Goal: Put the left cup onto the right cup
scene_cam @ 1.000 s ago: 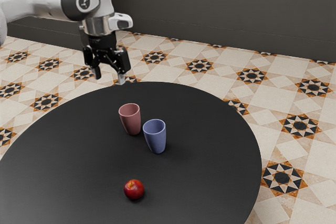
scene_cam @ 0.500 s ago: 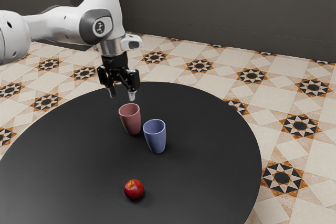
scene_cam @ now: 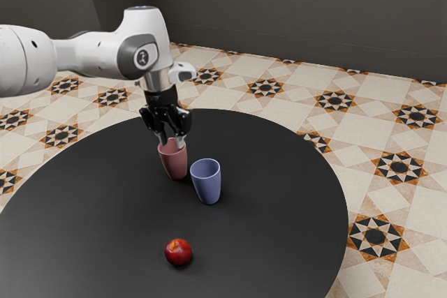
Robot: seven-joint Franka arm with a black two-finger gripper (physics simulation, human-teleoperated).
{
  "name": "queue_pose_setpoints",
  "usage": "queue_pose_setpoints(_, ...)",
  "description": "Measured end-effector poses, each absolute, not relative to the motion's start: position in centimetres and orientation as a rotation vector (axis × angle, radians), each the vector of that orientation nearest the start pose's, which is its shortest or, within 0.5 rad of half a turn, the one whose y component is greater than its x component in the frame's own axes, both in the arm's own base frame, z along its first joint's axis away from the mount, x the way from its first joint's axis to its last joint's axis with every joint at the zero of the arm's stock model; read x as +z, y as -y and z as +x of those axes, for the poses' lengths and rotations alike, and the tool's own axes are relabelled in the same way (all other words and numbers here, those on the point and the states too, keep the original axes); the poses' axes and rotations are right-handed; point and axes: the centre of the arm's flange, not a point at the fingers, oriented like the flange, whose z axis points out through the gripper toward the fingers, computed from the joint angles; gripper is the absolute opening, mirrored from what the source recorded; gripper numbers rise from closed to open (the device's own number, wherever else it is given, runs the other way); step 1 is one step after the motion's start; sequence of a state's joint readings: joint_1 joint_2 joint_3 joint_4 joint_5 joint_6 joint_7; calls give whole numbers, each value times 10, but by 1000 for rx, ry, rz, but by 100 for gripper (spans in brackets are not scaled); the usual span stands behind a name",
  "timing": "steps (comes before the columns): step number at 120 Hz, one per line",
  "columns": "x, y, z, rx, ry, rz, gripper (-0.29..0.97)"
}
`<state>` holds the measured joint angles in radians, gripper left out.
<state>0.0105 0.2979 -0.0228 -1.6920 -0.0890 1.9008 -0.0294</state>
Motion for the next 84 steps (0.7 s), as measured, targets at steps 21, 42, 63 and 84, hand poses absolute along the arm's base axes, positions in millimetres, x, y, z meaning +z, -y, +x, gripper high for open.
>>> queue_pose_setpoints(21,408,12,639,140,85,-3221,27)
queue_pose_setpoints(42,397,8,644,145,93,-3216,27)
queue_pose_setpoints(63,386,-3,655,132,103,-3200,26)
queue_pose_setpoints(84,377,-15,662,121,112,-3184,26)
